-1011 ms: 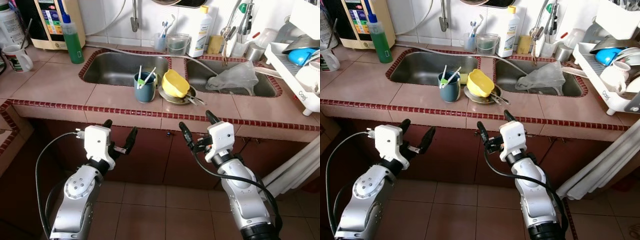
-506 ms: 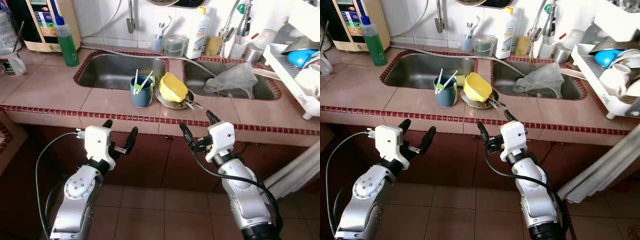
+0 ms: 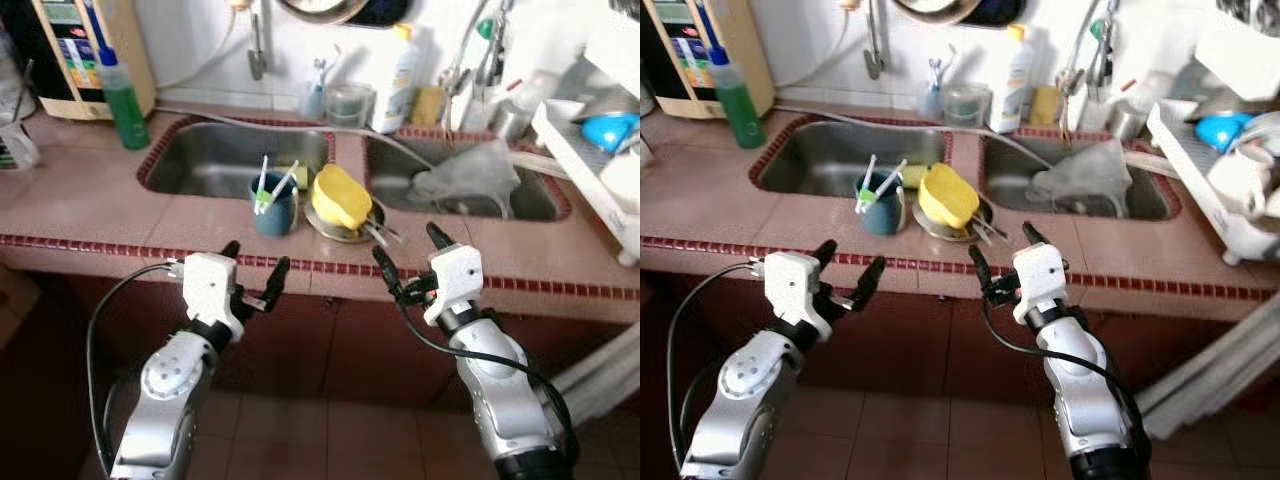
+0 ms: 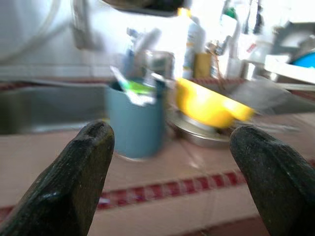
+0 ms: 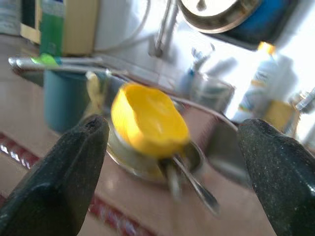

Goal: Kitchen organization

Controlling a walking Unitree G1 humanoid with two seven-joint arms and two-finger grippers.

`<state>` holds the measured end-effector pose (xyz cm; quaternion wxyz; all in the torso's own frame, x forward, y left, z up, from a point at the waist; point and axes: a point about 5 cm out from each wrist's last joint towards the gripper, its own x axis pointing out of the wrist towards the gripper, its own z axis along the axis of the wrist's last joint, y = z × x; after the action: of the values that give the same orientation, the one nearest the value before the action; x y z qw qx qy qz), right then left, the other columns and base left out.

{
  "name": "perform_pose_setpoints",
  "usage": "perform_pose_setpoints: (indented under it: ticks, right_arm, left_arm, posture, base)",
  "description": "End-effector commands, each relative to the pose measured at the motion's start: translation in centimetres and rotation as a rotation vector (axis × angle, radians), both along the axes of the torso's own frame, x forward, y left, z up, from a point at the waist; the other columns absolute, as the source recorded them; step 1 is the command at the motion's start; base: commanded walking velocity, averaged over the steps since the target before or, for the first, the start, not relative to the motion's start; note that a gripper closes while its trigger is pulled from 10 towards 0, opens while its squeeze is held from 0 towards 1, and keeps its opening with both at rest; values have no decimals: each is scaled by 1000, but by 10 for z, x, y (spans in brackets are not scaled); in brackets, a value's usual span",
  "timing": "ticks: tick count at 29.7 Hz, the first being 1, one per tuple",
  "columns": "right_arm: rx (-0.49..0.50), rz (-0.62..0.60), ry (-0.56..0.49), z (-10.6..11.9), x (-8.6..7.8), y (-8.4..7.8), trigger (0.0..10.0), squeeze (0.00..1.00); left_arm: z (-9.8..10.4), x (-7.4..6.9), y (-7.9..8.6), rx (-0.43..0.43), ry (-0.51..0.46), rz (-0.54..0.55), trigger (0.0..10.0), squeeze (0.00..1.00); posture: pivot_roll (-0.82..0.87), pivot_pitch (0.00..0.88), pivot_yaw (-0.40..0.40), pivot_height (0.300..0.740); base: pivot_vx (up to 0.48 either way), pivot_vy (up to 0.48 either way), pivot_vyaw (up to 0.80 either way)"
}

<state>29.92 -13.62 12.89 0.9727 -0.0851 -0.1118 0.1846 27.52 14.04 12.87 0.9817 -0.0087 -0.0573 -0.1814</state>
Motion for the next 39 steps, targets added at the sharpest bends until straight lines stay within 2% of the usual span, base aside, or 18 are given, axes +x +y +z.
perform_pose_setpoints:
  ticks: [1,10,24,30,33,39]
  right_arm:
    - [11,22,-5,2,1,7,10000,0]
    - [10,23,-6,3,1,7,10000,0]
    - [4,22,-1,1,-1,7,10000,0]
    - [-1,21,0,1,-2,7,10000,0]
    - [0,20,0,2,-1,7,10000,0]
    - [10,48,6,4,-1,11,10000,0]
  left_arm:
    - [1,0,6,11,0,20,10000,0]
    - [1,1,6,12,-4,24,10000,0]
    - [2,-2,2,27,-29,12,10000,0]
    - [3,-4,-6,46,-49,-32,10000,0]
    - [0,-3,-14,88,-54,-52,10000,0]
    - [-4,-1,-25,81,-33,-78,10000,0]
  posture:
    - [7,14,-43,740]
    - [7,15,-42,740]
    - [1,26,-41,740]
    - [-3,28,-40,740]
    - [-6,29,-40,740]
    - [-16,34,-36,740]
  base:
    - [319,0,0]
    - [309,0,0]
    - [0,0,0]
    - [0,0,0]
    - [0,0,0]
    - [0,0,0]
